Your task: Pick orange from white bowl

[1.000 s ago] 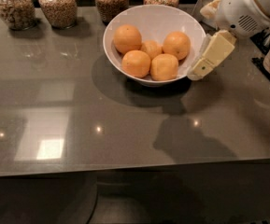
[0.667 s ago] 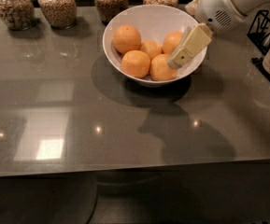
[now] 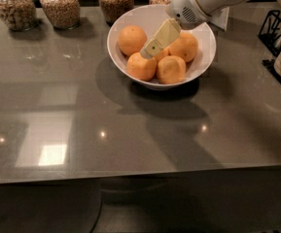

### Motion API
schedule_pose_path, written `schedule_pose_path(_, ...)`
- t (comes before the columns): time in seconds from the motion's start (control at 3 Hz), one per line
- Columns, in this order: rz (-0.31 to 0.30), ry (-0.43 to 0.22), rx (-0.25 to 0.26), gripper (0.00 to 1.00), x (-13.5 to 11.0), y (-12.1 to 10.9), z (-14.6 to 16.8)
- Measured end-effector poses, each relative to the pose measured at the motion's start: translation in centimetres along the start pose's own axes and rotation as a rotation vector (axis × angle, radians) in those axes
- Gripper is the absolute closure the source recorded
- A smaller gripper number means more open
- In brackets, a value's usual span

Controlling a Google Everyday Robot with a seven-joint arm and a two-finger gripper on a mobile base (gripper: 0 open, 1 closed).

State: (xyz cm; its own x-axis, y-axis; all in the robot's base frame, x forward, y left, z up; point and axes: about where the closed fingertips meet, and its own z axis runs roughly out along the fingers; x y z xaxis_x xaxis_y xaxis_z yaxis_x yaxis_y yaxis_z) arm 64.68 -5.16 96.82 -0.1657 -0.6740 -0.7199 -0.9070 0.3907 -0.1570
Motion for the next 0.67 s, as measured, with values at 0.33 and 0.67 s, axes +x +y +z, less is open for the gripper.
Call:
schedule_pose_path(0.33,0.000,0.000,0.000,0.00,-0.01,0.01,0.03)
schedule_pose_path(0.67,-0.013,-0.033,0.023,0.00,-0.51,-0.43,0.96)
